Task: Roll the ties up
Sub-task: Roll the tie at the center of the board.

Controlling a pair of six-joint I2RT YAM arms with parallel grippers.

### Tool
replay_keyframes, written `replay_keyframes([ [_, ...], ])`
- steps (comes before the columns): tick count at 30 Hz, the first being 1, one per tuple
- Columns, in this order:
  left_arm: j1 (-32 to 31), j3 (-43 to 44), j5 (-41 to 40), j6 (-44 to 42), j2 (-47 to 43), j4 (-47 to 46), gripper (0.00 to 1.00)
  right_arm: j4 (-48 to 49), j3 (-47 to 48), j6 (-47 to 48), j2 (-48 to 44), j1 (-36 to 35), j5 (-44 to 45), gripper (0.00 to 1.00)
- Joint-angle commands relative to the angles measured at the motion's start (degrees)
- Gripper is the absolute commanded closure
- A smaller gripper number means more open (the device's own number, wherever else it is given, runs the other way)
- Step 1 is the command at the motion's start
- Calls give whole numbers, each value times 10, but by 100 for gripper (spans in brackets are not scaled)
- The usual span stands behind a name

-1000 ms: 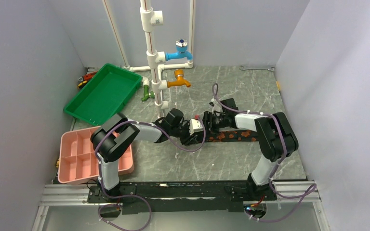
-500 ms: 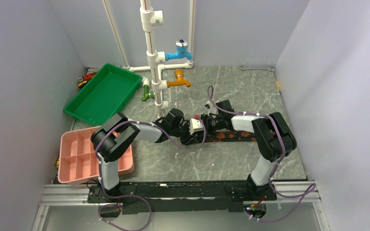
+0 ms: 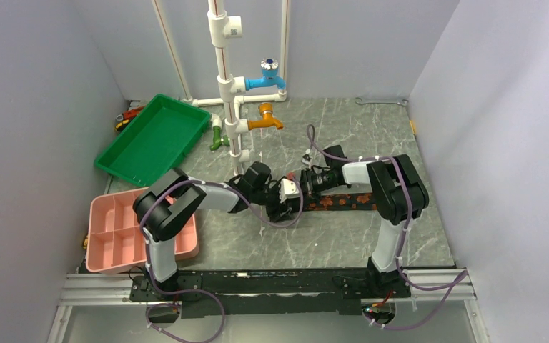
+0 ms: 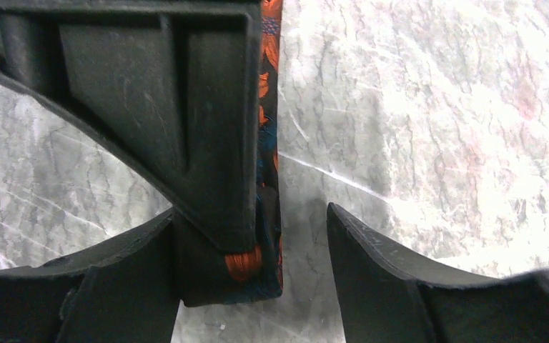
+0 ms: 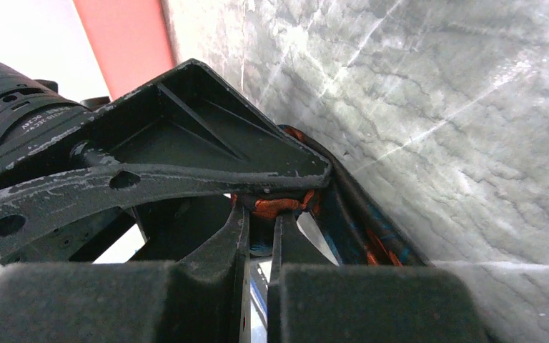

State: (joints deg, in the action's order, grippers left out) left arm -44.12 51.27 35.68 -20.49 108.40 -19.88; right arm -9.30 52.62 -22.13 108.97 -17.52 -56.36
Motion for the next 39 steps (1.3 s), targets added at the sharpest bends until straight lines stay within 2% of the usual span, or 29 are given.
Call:
replay_keyframes([
  [1,13,-38,-26,-27,-10,55,26,-57,-10,90,49,11,108,100],
  [9,34,-69,-37,-15,-106,2,15,-91,6,125,56,29,129,100],
  [10,37,-72,-36,-13,-120,-3,4,-93,7,127,56,29,130,100],
  [11,41,-77,-29,-12,-138,-6,1,-95,9,130,58,29,132,100],
  [14,53,-79,4,-12,-185,9,1,-105,17,138,69,33,124,100],
  [15,56,-84,13,2,-199,-5,1,-112,21,144,73,36,119,100],
  [18,58,-120,-28,91,-229,-100,1,-131,38,159,84,48,95,100],
  [20,59,-99,-54,156,-210,-121,1,-137,42,165,84,54,84,100],
  [21,66,-58,-32,146,-191,-57,1,-139,42,166,83,55,83,100],
  [22,75,-9,67,109,-166,20,1,-138,42,163,83,56,81,100],
  [23,84,18,123,89,-140,60,0,-136,41,159,83,57,78,100],
  [24,83,18,108,98,-129,57,0,-133,40,156,82,57,77,100],
  [28,63,-81,43,98,-143,-141,0,-127,41,154,82,58,69,100],
  [30,61,-84,46,88,-123,-147,1,-126,43,154,87,60,63,100],
  [32,57,-104,48,77,-104,-192,1,-133,49,159,94,61,58,100],
  [35,44,-126,23,31,-77,-230,0,-141,60,160,101,62,58,100],
  [39,38,-109,45,42,-26,-257,3,-144,64,157,101,62,57,100],
])
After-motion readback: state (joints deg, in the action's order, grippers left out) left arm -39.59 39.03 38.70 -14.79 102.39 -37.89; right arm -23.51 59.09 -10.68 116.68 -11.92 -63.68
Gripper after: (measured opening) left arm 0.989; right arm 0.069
